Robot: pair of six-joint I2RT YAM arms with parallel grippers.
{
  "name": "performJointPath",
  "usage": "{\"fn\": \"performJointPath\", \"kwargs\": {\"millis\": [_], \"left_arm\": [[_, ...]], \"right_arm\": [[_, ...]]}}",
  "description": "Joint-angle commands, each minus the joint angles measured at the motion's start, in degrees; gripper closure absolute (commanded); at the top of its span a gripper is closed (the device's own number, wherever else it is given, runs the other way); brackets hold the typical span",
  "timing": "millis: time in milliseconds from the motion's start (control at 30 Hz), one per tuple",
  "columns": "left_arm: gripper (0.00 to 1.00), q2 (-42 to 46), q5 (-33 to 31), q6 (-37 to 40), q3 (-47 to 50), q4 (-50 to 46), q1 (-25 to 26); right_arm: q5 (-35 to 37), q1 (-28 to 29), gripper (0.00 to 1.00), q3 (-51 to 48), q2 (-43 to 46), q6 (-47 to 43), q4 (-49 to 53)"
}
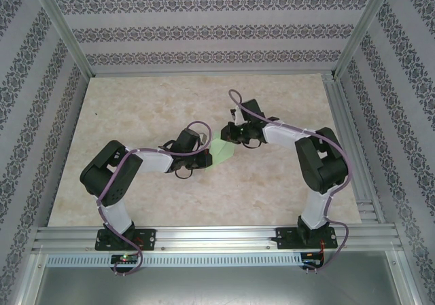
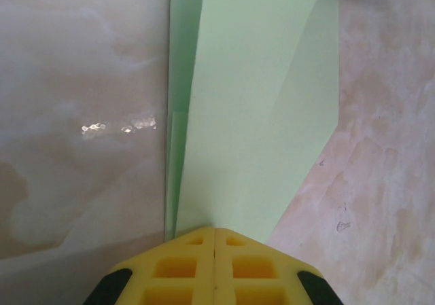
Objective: Fold a paper plane with a square sheet of paper (pick it up from the middle)
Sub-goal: Fourth fold the wing at the center of the table.
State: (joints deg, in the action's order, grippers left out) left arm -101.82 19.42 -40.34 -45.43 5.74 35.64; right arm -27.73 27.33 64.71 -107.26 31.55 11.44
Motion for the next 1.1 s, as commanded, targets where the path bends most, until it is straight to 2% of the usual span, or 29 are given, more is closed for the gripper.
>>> {"fn": "performJointPath", "kwargs": {"millis": [0, 300, 933, 1067], "left_arm": [[0.95, -2.5, 0.8, 1.1, 0.9, -8.6, -0.2], [0.95, -3.3, 1.6, 2.1, 0.2, -10.5, -0.2], [0.95, -4.3, 2.7, 2.1, 1.4, -9.6, -0.1], [0.95, -4.1, 3.0, 2.3, 1.4, -9.6, -0.1]], "right_arm": [[-0.3, 1.3, 0.87, -0.3, -3.1, -0.1, -0.1], [1.5, 0.5, 0.88, 5.1, -8.8, -1.5, 2.8], [7.8, -10.5, 0.88, 7.8, -12.1, 3.3, -1.0], [5.8, -11.4, 0.88, 9.3, -10.4, 4.2, -0.4]]}}
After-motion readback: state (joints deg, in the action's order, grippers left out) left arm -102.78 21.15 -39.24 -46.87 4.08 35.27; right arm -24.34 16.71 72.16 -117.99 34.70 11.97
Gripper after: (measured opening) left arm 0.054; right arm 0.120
